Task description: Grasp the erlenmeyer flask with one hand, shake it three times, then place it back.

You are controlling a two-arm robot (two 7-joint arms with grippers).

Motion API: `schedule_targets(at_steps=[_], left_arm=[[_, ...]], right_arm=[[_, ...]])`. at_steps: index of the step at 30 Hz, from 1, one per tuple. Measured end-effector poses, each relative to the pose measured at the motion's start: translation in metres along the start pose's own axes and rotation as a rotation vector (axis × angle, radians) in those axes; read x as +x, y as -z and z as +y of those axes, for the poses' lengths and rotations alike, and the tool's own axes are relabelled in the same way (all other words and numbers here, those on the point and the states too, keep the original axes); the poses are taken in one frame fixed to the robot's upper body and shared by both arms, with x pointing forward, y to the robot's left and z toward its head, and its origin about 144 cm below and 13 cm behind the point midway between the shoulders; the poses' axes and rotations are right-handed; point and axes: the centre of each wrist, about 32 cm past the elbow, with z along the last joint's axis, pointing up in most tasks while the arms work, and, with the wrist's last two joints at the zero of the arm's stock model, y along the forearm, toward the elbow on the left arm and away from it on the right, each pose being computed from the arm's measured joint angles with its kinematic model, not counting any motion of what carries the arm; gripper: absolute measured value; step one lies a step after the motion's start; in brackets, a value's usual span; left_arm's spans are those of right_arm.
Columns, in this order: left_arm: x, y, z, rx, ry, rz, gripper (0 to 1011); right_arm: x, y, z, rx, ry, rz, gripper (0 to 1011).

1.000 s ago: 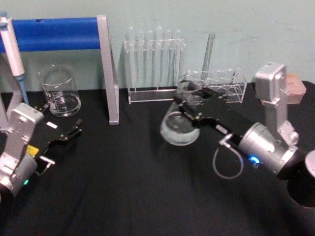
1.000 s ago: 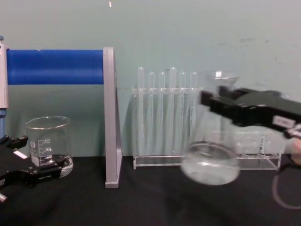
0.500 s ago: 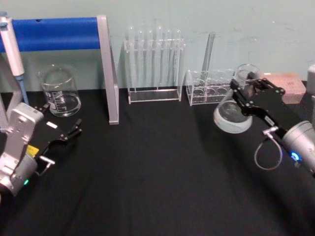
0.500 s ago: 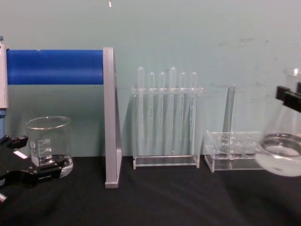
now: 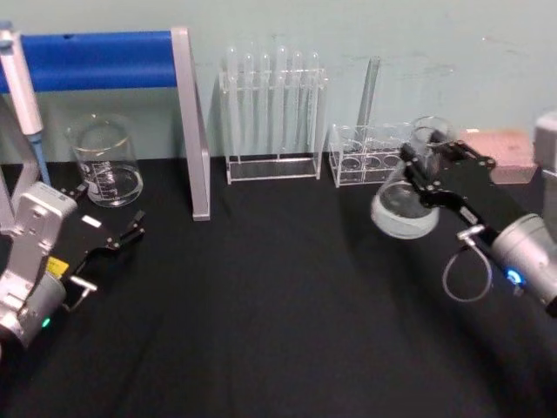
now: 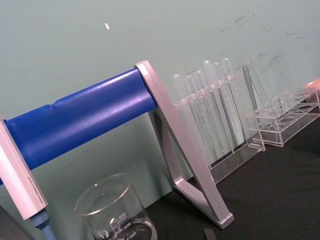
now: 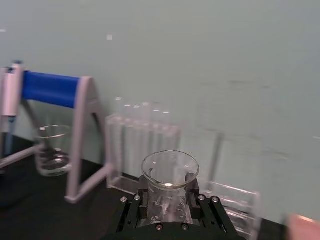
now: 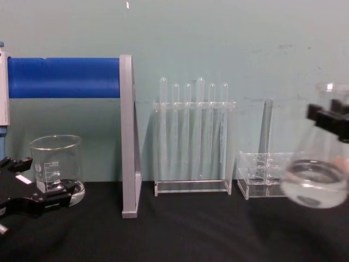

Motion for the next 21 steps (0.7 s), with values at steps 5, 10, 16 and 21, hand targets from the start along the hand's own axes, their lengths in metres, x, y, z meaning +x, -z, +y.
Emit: schedule_targets(at_steps=[5, 10, 16, 21], left_arm=[[0.0, 0.0, 0.0, 0.0, 0.0, 0.0, 1001], [0.0, 0.0, 0.0, 0.0, 0.0, 0.0, 1001], [0.0, 0.0, 0.0, 0.0, 0.0, 0.0, 1001], [0.0, 0.0, 0.0, 0.0, 0.0, 0.0, 1001]], right_arm=[[-0.009, 0.002, 0.013, -0.002, -0.099, 0.006, 453], [-0.019, 0.003, 0.025, -0.003, -0.202, 0.014, 452], [-0.032, 0.006, 0.039, -0.002, -0.327, 0.03, 453], [-0.035, 0.006, 0.044, -0.002, -0.371, 0.037, 452]])
